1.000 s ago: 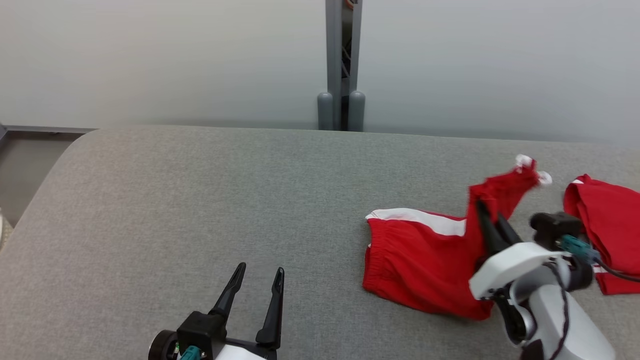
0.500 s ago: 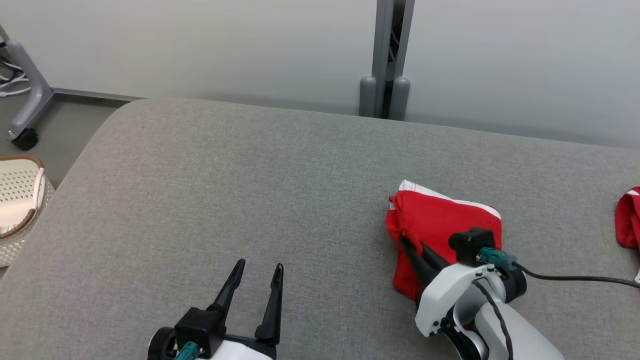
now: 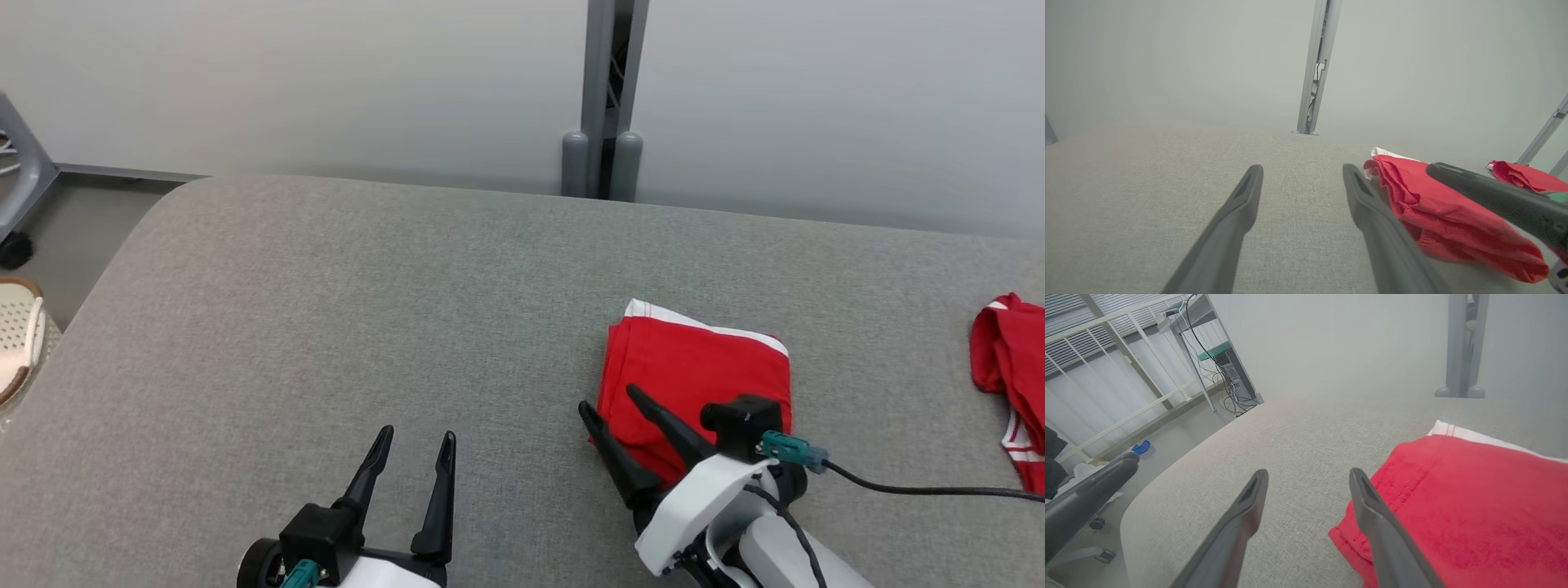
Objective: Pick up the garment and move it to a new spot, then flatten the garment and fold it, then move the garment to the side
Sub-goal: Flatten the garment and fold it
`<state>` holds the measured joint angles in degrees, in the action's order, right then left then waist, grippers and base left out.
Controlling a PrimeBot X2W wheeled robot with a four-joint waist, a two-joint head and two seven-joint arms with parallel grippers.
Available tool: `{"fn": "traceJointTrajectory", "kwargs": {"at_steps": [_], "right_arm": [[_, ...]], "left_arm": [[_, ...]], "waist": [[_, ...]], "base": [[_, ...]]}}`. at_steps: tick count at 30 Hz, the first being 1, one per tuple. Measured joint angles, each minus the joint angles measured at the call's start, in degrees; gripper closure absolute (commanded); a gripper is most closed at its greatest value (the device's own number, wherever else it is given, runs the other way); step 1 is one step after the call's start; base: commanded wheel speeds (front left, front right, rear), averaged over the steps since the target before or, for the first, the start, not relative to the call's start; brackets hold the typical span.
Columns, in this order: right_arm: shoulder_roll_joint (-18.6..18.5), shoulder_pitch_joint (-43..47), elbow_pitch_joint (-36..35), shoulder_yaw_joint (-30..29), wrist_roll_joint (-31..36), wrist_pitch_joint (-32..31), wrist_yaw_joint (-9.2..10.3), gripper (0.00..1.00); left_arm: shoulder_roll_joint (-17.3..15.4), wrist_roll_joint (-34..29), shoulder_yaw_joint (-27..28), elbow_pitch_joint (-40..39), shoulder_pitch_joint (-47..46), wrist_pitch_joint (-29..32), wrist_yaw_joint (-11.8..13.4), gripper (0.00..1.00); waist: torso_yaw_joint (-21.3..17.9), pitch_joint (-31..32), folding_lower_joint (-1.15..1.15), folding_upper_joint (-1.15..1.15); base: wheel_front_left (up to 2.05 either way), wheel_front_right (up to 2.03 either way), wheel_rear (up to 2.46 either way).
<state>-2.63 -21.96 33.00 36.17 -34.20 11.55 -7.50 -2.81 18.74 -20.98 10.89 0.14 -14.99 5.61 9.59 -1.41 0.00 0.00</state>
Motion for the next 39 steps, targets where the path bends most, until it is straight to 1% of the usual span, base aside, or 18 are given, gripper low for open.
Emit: {"fn": "traceJointTrajectory", "kwargs": {"at_steps": [5,9,12,13,14,15,21,22,25,30,34,39], "right_arm": [[-0.91,-0.01,-1.44,-4.19,4.58,2.81,0.0,0.0],[-2.15,1.6,-3.33,-9.32,8.24,3.3,0.0,0.0],[-2.7,4.24,-6.61,-13.56,10.45,3.36,0.0,0.0],[-2.7,4.24,-6.61,-13.56,10.45,3.36,0.0,0.0],[-3.05,6.15,-9.02,-16.24,12.71,3.37,0.0,0.0],[-3.05,6.15,-9.02,-16.24,12.71,3.37,0.0,0.0],[-2.99,14.66,-14.47,-23.88,20.13,3.43,0.0,0.0],[-2.99,14.66,-14.47,-23.88,20.13,3.43,0.0,0.0],[-2.16,17.89,-16.45,-26.71,21.15,3.43,0.0,0.0],[-1.15,22.85,-19.28,-28.84,22.39,3.43,0.0,0.0],[-0.73,26.01,-20.4,-29.48,23.66,3.43,0.0,0.0],[-0.45,28.08,-19.98,-29.98,23.6,3.43,0.0,0.0]], "left_arm": [[0.0,0.53,0.42,-0.04,0.58,0.0,0.0,0.0],[0.0,0.56,1.11,-0.19,0.69,0.0,0.27,0.0],[0.0,0.93,1.71,-0.46,0.73,0.0,0.49,0.0],[0.0,0.93,1.71,-0.46,0.73,0.0,0.49,0.0],[0.02,1.07,2.47,-0.77,0.81,0.0,0.54,0.0],[0.02,1.07,2.47,-0.77,0.81,0.0,0.54,0.0],[-0.18,0.43,4.87,-1.9,2.08,0.0,0.6,0.0],[-0.18,0.43,4.87,-1.9,2.08,0.0,0.6,0.0],[-0.23,-0.22,5.69,-2.29,2.88,-0.01,0.76,0.0],[-0.31,-1.23,6.58,-2.9,4.7,0.0,0.25,0.0],[-0.26,-1.67,7.97,-3.39,6.26,0.0,0.59,0.0],[-0.16,-2.14,8.87,-3.56,6.91,-0.01,0.62,0.0]], "waist": [[-3.03,0.97,0.0,0.0],[-5.61,1.85,0.0,0.0],[-7.25,2.38,0.0,0.0],[-7.25,2.38,0.0,0.0],[-8.23,2.6,0.0,0.0],[-8.23,2.6,0.0,0.0],[-10.42,3.3,0.0,0.0],[-10.42,3.3,0.0,0.0],[-10.85,4.06,0.0,0.0],[-11.16,5.6,0.0,0.0],[-11.36,6.55,0.0,0.0],[-11.38,7.61,0.0,0.0]], "base": [[0.0,0.0,0.0],[0.0,0.0,0.0],[0.0,0.0,0.0],[0.0,0.0,0.0],[0.0,0.0,0.0],[0.0,0.0,0.0],[0.0,0.0,0.0],[0.0,0.0,0.0],[0.0,0.0,0.0],[0.0,0.0,0.0],[0.0,0.0,0.0],[0.0,0.0,0.0]]}}
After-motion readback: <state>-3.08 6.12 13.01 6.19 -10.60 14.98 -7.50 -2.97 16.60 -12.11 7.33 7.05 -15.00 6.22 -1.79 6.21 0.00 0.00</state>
